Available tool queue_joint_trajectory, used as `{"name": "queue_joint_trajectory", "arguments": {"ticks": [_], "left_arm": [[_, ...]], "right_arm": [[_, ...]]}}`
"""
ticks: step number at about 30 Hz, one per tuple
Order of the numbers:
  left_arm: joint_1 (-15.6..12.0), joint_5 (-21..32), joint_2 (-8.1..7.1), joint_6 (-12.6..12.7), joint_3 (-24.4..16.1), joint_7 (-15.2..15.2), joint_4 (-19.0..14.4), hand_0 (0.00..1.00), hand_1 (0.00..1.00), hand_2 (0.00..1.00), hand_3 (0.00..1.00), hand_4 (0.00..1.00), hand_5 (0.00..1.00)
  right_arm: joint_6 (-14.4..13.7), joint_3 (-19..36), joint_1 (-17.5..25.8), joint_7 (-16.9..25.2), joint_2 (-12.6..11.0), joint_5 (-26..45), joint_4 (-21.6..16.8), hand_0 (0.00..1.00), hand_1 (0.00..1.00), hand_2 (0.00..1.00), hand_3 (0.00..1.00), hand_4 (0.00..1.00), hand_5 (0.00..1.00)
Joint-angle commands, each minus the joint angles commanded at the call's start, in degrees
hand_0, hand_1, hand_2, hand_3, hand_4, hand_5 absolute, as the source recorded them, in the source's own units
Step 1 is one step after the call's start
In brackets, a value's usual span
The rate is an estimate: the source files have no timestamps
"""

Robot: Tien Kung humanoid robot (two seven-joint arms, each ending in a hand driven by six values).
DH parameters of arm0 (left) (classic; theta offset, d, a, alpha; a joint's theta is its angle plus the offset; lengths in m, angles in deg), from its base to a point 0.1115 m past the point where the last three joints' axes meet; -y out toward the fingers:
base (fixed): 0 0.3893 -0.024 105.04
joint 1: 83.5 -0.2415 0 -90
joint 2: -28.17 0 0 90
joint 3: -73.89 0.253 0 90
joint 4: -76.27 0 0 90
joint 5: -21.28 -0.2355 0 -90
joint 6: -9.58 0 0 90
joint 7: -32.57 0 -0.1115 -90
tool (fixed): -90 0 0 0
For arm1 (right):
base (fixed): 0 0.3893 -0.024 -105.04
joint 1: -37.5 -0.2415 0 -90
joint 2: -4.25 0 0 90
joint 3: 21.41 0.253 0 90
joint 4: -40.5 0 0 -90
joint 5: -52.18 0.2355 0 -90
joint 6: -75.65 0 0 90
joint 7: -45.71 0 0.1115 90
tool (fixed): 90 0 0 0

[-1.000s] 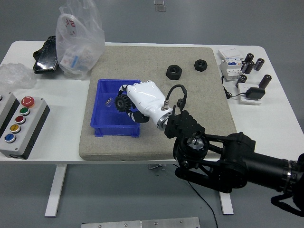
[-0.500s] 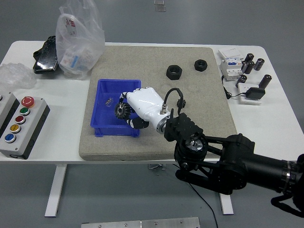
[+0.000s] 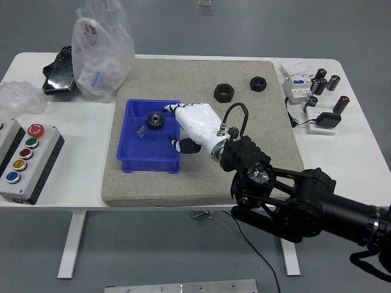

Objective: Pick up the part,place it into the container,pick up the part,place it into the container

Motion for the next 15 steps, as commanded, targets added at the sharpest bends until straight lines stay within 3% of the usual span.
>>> {"name": "queue_joint_trajectory", "arguments": {"ticks": [4,5,6,15], "left_arm": [[-0.12,-0.16,0.06,0.0,-0.16,0.15,0.0,0.665,0.622,0.587,0.653,0.762,0.369],[-0.11,-0.23,0.05,0.0,-0.21,0.2,0.0,0.666,0.622,0.586,0.652,0.76,0.369],[-0.09,-0.28,0.05,0.0,-0.23,0.23,0.0,0.666,0.622,0.586,0.652,0.76,0.369],[0.17,-0.08,0.03,-0.04,0.11,0.06,0.0,0.665,0.622,0.586,0.651,0.759,0.369]], "right_arm": [[-0.09,3.57,0.74,-0.03,-1.25,0.51,3.59,0.321,0.658,0.81,0.852,0.714,0.236],[-0.01,4.0,0.68,0.04,-1.41,0.84,4.67,0.313,0.645,0.814,0.853,0.81,0.312],[0.12,4.34,0.59,0.1,-1.5,1.21,5.92,0.313,0.645,0.814,0.853,0.81,0.312],[1.77,3.91,0.23,0.47,-0.82,4.81,16.74,0.314,0.64,0.816,0.857,0.873,0.369]]}}
